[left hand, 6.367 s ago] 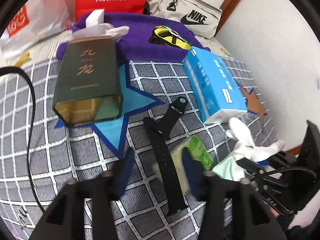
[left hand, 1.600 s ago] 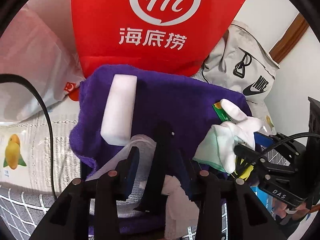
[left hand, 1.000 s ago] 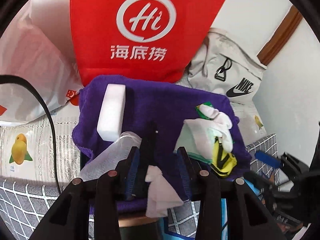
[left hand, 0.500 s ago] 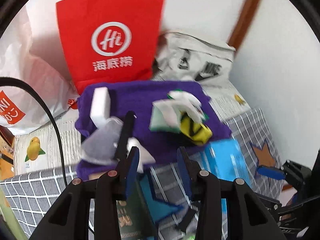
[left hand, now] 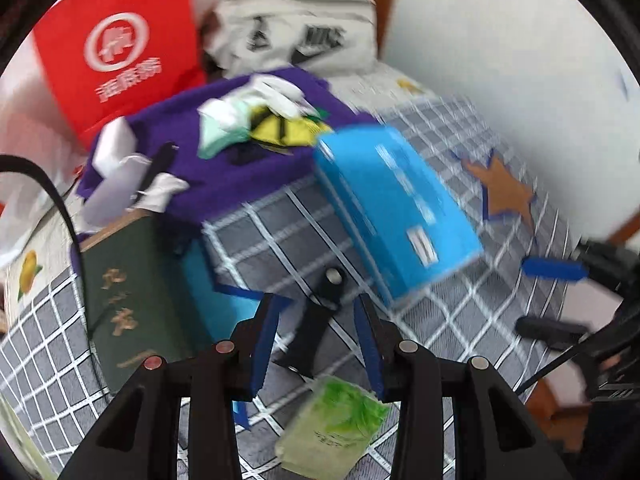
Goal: Organize soft objects
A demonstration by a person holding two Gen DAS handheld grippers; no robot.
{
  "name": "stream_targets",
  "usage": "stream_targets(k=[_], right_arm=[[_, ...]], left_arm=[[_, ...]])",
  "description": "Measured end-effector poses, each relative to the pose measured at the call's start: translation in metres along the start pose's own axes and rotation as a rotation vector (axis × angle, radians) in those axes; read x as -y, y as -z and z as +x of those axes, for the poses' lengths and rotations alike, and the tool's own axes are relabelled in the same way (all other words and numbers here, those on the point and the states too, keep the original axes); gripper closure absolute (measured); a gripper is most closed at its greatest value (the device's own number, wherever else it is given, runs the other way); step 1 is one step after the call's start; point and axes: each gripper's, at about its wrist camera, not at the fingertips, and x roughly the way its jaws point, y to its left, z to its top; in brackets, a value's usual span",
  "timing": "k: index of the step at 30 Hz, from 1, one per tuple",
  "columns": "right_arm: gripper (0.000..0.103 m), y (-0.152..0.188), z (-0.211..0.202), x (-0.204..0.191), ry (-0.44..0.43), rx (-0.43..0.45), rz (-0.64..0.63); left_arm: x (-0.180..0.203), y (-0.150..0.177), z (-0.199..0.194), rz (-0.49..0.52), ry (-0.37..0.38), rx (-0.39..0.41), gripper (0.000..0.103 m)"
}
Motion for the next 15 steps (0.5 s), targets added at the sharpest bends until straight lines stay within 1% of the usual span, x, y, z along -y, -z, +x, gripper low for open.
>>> stream_targets(k=[3, 4, 7, 10, 12, 15], right_arm=[[0.053, 0.011, -0.006, 0.005, -0.003, -0.001, 0.026], [0.053, 0.015, -0.008, 0.005, 0.000, -0.001, 0.026], [0.053, 0.020, -0.010, 0.007, 0.000, -0.002, 0.034], [0.053, 0.024, -0.011, 0.010, -0.011, 0.001, 0.048], [0.053, 0.025, -0.009, 0.012, -0.020, -0.005, 0.058], [0.053, 0.027, -0.003, 0.015, -0.023, -0.018, 0.071]], left_arm=[[0.013, 0.005, 0.015, 0.063, -0.075, -0.050, 0.066], [0.015, 0.006, 0.019, 0.082, -0.080, -0.059, 0.066], [0.015, 0.011, 0.033, 0.096, -0.063, -0.103, 0.066], [0.015, 0.015, 0.040, 0.101, -0.031, -0.123, 0.066], [0.016, 0.016, 0.044, 0.108, -0.038, -0.136, 0.066], [0.013, 0.017, 0.051, 0.115, -0.030, -0.154, 0.066]])
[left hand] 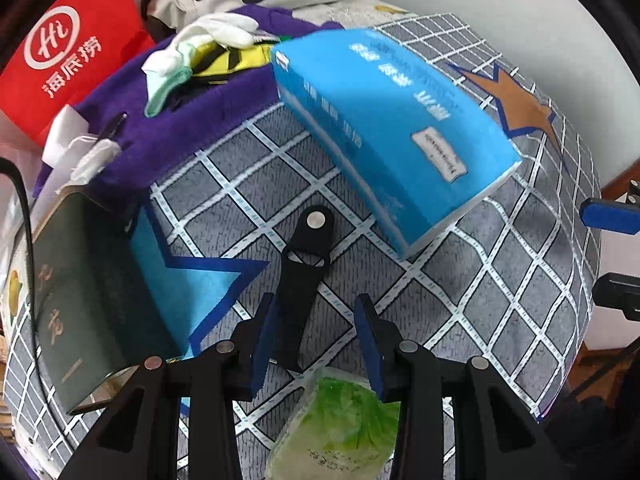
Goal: Organize soft objects
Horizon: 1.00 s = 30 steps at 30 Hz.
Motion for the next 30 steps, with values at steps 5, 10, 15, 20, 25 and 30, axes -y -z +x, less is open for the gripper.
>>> stream_targets(k=[5, 10, 15, 20, 25, 30], right_arm=[[0.053, 0.005, 0.008, 0.002, 0.022, -0.006, 0.004], [0.053, 0.008, 0.017, 0.005, -0.014, -0.019, 0.030], [0.053, 0.010, 0.024, 0.011, -0.002, -0.034, 0.053], [0.053, 0.011, 0.025, 0.013, -0.011, -0.036, 0.065], [0.053, 0.011, 0.028, 0.010, -0.015, -0.045, 0.059], [0.053, 0.011, 0.032, 0.007, -0.025, -0.051, 0.054]], left_arm=[[-0.012, -0.001, 0.005, -0.037, 0.000, 0.005, 0.064], [-0.013, -0.002, 0.005, -0.021, 0.000, 0.020, 0.068], [-0.005, 0.001, 0.002, 0.004, -0.015, 0.032, 0.082], [0.006, -0.002, 0.004, 0.030, -0.041, 0.018, 0.082], [0.002, -0.010, 0.011, -0.007, 0.017, 0.001, 0.081], [0.003, -0.011, 0.012, -0.005, 0.014, 0.017, 0.083]])
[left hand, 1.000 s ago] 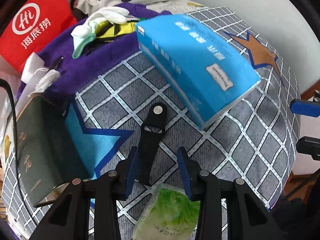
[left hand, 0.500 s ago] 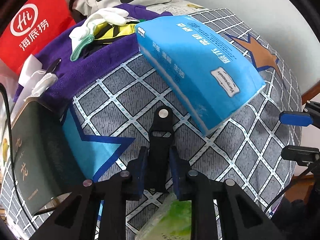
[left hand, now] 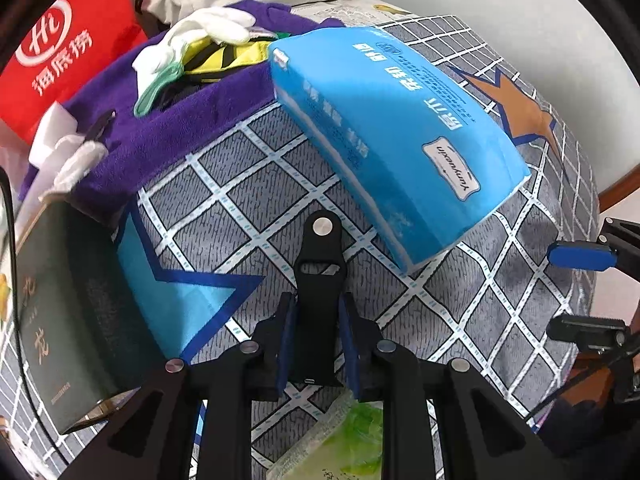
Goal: Organize soft objects
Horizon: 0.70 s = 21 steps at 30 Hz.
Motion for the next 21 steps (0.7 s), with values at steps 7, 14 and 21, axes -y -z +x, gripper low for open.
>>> stream_targets(k=[7, 14, 21], right_arm=[[0.053, 0.003, 0.004, -0.008, -0.014, -0.013, -0.005], [0.053, 0.003, 0.003, -0.028, -0.027, -0.016, -0.060], [0.053, 0.001, 0.016, -0.054, -0.079, -0.042, -0.126]], left_arm=[[-0.011, 0.008, -0.014, -0.077, 0.006, 0.061, 0.083], [-0.030, 0.021, -0.053, -0.130, -0.009, 0.136, 0.084], [-0.032, 0.036, -0.063, -0.130, -0.028, 0.142, 0.098]])
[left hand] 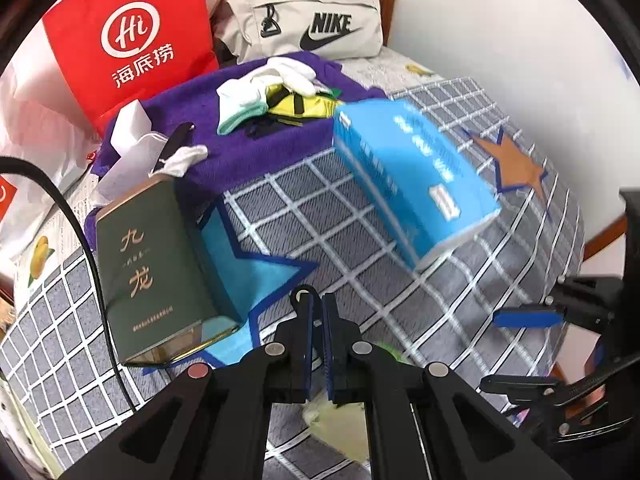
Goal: Organize soft objects
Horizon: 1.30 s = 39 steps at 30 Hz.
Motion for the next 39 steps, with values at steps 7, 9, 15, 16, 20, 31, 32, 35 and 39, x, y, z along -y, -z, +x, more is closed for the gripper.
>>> stream_targets(k=[7, 9, 15, 16, 20, 31, 32, 35, 39], right_arm=[[0.053, 0.001, 0.004, -0.007, -0.004, -0.020, -0.015], [0.053, 0.001, 0.004, -0.004, -0.001, -0.019, -0.006], [0.053, 0.005, 0.006, 0.006, -0.006, -0.030, 0.022], [0.053, 0.006, 0.006, 0.007, -0.009, -0.032, 0.027], [0.053, 0.007, 0.008, 0.007, -0.022, -0.031, 0.028], [0.053, 0.009, 0.011, 0.010, -0.037, -0.043, 0.041], [0.053, 0.009, 0.011, 0.009, -0.038, -0.043, 0.040], [0.053, 0.009, 0.010, 0.007, -0.035, -0.041, 0.032], [0.053, 0.007, 0.011, 0.003, -0.035, -0.043, 0.024]], left_arm=[[-0.006, 0.011, 0.019, -0.048, 0.035, -0.071, 0.093], [-0.003, 0.010, 0.025, -0.061, 0.028, -0.099, 0.089], [0.007, 0.007, 0.037, -0.059, -0.021, -0.163, 0.063], [0.008, 0.007, 0.039, -0.063, -0.025, -0.172, 0.063], [0.010, 0.008, 0.051, -0.095, -0.021, -0.224, 0.058], [0.012, 0.008, 0.051, -0.119, -0.022, -0.216, 0.083], [0.011, 0.008, 0.048, -0.125, -0.017, -0.202, 0.083], [0.004, 0.010, 0.040, -0.127, -0.010, -0.167, 0.083], [-0.006, 0.012, 0.025, -0.146, -0.011, -0.123, 0.083]])
